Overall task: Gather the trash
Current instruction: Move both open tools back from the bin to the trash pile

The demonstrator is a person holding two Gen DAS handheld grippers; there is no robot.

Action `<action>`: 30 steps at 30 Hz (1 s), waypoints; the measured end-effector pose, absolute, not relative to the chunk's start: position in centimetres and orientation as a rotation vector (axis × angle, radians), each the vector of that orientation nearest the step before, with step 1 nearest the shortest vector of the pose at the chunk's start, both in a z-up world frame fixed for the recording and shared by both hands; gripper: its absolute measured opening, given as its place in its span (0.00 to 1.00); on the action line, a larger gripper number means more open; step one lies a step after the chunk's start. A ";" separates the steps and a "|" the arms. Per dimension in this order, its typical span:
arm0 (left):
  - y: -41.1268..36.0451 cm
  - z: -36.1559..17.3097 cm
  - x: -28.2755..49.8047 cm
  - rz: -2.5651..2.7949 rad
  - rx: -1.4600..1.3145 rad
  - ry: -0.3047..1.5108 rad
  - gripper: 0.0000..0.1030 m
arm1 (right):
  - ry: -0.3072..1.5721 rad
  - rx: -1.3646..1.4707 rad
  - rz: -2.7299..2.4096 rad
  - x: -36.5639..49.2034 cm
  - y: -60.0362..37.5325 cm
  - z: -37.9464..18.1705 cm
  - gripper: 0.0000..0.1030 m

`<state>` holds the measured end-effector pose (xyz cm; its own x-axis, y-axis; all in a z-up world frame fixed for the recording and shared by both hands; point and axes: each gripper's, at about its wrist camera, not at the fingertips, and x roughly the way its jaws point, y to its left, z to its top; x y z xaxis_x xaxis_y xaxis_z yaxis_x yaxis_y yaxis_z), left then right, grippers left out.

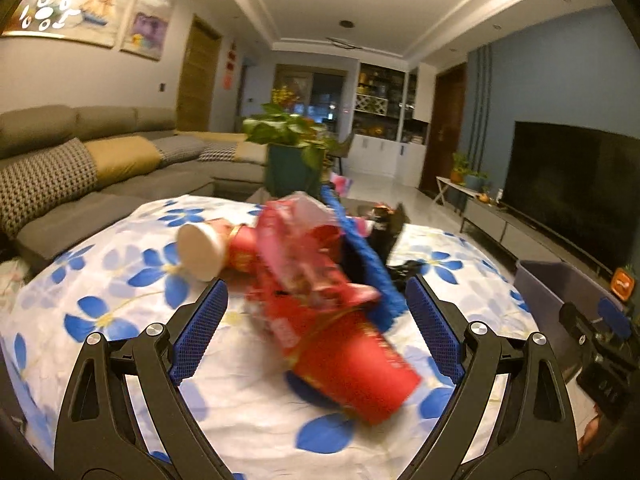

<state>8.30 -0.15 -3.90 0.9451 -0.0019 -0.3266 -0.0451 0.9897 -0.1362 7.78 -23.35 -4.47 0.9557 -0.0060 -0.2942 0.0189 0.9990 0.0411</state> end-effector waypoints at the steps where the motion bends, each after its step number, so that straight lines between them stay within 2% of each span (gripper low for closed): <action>1: 0.4 -3.9 8.2 0.030 -0.149 0.330 0.86 | 0.300 0.033 0.002 8.0 -22.4 -4.5 0.85; 9: 3.1 -4.0 8.2 0.080 -0.156 0.325 0.86 | 0.335 0.012 0.116 9.2 -18.2 -4.6 0.85; 11: 3.7 -4.1 8.3 0.084 -0.162 0.326 0.86 | 0.341 0.015 0.145 10.0 -17.0 -4.6 0.75; 13: 4.0 -4.1 8.2 0.088 -0.162 0.326 0.86 | 0.354 0.019 0.165 10.8 -16.3 -4.7 0.69; 22: 5.7 -4.7 9.1 0.102 -0.182 0.326 0.86 | 0.374 0.012 0.258 13.5 -13.2 -4.3 0.56; 26: 6.1 -5.1 9.6 0.098 -0.183 0.332 0.86 | 0.405 -0.003 0.295 14.8 -12.0 -4.9 0.44; 30: 6.3 -5.5 10.0 0.081 -0.188 0.340 0.84 | 0.429 -0.015 0.317 15.5 -11.6 -5.6 0.36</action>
